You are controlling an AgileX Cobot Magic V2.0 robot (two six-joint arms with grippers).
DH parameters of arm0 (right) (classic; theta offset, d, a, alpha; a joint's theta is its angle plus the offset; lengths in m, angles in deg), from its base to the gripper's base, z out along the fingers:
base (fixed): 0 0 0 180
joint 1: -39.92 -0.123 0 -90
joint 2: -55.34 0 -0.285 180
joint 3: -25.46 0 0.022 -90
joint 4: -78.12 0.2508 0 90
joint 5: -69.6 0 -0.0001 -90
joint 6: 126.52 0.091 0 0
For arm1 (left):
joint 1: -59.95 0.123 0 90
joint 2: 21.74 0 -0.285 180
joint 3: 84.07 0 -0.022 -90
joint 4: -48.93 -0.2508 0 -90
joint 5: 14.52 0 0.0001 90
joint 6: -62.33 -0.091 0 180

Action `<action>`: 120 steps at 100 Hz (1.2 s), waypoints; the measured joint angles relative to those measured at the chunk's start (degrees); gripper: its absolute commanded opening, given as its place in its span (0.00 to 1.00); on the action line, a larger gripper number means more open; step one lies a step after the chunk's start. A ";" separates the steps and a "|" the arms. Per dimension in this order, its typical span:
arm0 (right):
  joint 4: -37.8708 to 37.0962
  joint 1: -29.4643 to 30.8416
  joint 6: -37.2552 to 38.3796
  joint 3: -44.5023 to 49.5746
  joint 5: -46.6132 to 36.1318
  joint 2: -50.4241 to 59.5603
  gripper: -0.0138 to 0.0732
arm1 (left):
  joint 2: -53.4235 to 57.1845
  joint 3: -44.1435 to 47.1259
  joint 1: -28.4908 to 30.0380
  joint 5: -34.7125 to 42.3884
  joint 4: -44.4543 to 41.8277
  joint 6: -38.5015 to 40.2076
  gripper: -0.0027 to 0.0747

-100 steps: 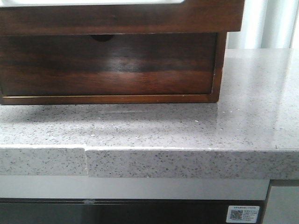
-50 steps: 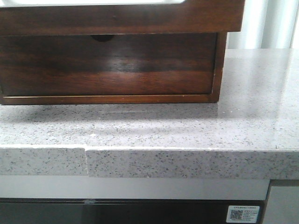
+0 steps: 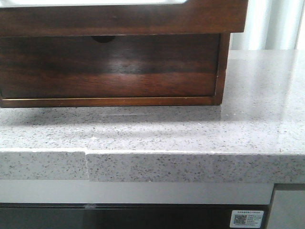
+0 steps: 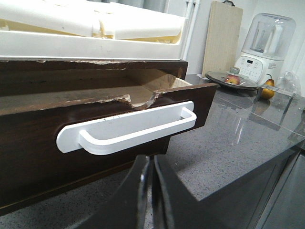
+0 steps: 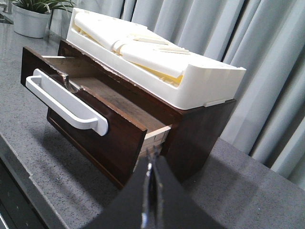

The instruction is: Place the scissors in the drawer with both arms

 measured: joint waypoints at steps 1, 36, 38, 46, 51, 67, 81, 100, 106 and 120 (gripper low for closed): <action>0.00 0.00 0.00 -0.03 0.00 0.00 0.11 | 0.00 0.00 0.00 0.00 0.00 0.00 0.01; 0.00 0.00 0.22 0.42 0.00 0.10 0.11 | 0.00 0.00 0.00 -0.21 0.00 0.00 0.01; 0.00 0.00 0.22 0.42 0.00 0.10 0.11 | 0.00 0.00 0.00 -0.21 0.00 0.00 0.01; 0.00 0.00 0.22 0.42 0.00 0.10 0.11 | 0.00 0.21 0.00 -0.21 0.00 0.00 0.01; 0.00 0.00 0.22 0.42 0.00 0.10 0.11 | 0.00 0.66 0.00 -0.21 0.00 0.00 0.01; 0.00 0.00 0.36 0.42 0.00 0.10 0.11 | 0.12 3.57 0.00 0.08 -1.90 -0.13 0.01; 0.00 0.00 0.36 0.42 0.00 0.10 0.11 | 0.11 9.18 0.00 9.81 -6.47 -0.43 0.01; 0.00 0.00 0.36 0.42 0.00 0.10 0.11 | 0.11 22.08 1.19 27.60 -27.85 8.75 0.01; 0.00 0.00 0.36 0.42 0.00 0.10 0.11 | 0.11 25.71 2.82 32.83 -32.50 14.21 0.01; 0.00 0.00 0.36 0.42 0.00 0.10 0.11 | 2.03 28.13 6.44 34.52 -36.32 22.21 0.01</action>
